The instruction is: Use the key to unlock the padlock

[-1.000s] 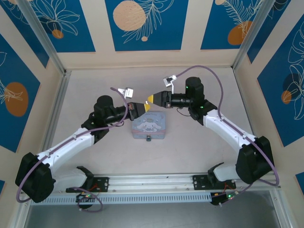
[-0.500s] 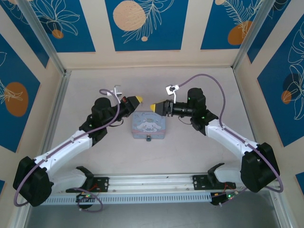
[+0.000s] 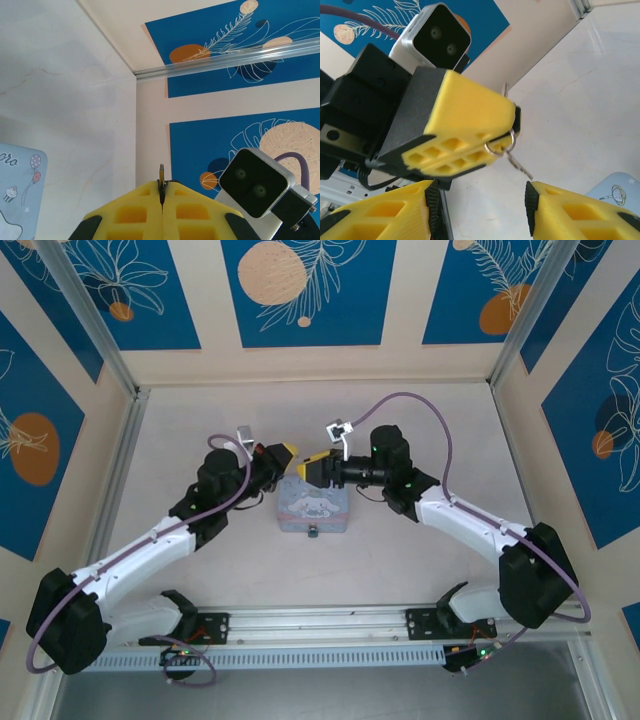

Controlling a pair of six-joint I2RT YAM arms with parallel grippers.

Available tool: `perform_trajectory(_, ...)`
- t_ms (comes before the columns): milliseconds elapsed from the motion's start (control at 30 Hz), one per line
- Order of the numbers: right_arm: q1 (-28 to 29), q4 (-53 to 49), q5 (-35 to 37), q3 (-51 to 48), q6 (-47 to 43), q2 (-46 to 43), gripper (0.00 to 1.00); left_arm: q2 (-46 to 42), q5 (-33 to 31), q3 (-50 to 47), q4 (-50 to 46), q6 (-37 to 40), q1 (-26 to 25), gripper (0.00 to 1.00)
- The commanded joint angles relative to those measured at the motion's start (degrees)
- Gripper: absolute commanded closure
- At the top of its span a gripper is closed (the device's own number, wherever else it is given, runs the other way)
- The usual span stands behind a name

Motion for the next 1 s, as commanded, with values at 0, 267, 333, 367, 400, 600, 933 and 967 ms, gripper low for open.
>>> perform_trajectory(0, 0.2, -0.24, 3.16, 2.58, -2.36, 1.15, 0.5, -0.88, -1.77, 0.22, 0.16, -1.39, -1.14, 1.0)
perform_trajectory(267, 0.11, -0.07, 2.43, 4.17, -2.26, 2.95, 0.57, -1.09, -2.53, 0.43, -0.37, -1.47, -2.05, 1.0)
perform_trajectory(333, 0.02, 0.29, 2.24, 3.85, -1.97, 2.83, 0.69, -0.97, -2.63, 0.43, -0.42, -1.7, -2.23, 1.0)
perform_trajectory(367, -0.02, 0.5, 1.97, 3.61, -1.72, 2.82, 0.75, -0.88, -2.64, 0.43, -0.31, -1.67, -2.26, 1.0)
perform_trajectory(400, -0.23, 0.97, 1.55, 3.33, -1.19, 2.72, 0.81, -0.71, -2.72, 0.35, -0.28, -1.7, -2.3, 1.0)
perform_trajectory(600, -1.38, 4.09, -0.42, 1.07, 2.52, 2.13, 1.0, -0.18, -3.21, -0.09, 0.5, -1.59, -2.79, 1.0)
perform_trajectory(933, -2.11, 6.98, -4.22, -0.45, 5.54, 2.2, 0.9, 0.42, -3.12, -0.11, 1.23, -1.35, -3.02, 1.0)
perform_trajectory(967, -2.09, 6.89, -4.27, -0.4, 5.55, 2.37, 0.89, 0.52, -3.01, 0.07, 1.21, -1.37, -3.05, 1.0)
